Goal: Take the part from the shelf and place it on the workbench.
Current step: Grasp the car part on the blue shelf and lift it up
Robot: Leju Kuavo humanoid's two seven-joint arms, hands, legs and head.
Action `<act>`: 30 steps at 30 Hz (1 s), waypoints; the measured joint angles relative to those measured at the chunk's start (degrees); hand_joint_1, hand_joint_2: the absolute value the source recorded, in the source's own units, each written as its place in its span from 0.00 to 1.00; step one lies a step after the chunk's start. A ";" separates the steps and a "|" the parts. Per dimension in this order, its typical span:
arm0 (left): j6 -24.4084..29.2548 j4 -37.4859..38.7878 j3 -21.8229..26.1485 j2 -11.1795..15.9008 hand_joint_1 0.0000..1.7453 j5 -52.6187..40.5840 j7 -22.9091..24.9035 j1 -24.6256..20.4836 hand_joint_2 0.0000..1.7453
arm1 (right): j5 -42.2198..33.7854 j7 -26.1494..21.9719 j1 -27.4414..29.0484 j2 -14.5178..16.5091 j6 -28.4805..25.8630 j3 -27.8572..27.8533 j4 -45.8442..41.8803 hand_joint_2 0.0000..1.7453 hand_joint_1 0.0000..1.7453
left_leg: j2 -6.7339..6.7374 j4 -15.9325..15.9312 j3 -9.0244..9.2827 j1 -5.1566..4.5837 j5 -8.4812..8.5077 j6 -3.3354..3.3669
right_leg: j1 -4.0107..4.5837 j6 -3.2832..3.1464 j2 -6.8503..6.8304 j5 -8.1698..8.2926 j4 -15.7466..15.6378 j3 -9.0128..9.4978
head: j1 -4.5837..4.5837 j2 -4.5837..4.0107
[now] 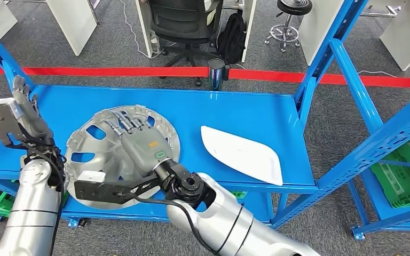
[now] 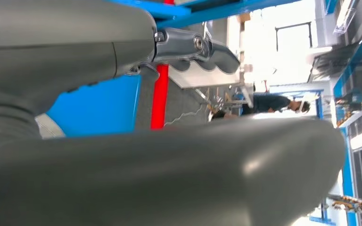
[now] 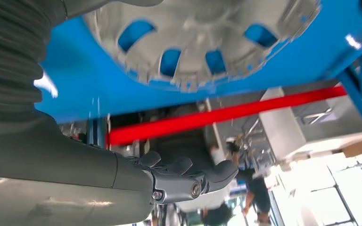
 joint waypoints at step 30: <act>-3.02 0.09 2.17 3.39 0.00 -1.88 4.65 -2.06 0.00 | -16.18 7.13 -1.04 -3.28 7.46 1.76 0.67 1.00 0.00 | 0.10 0.01 0.18 -0.06 0.09 0.00 | -0.05 0.01 0.04 0.04 0.23 0.02 | -0.20 0.00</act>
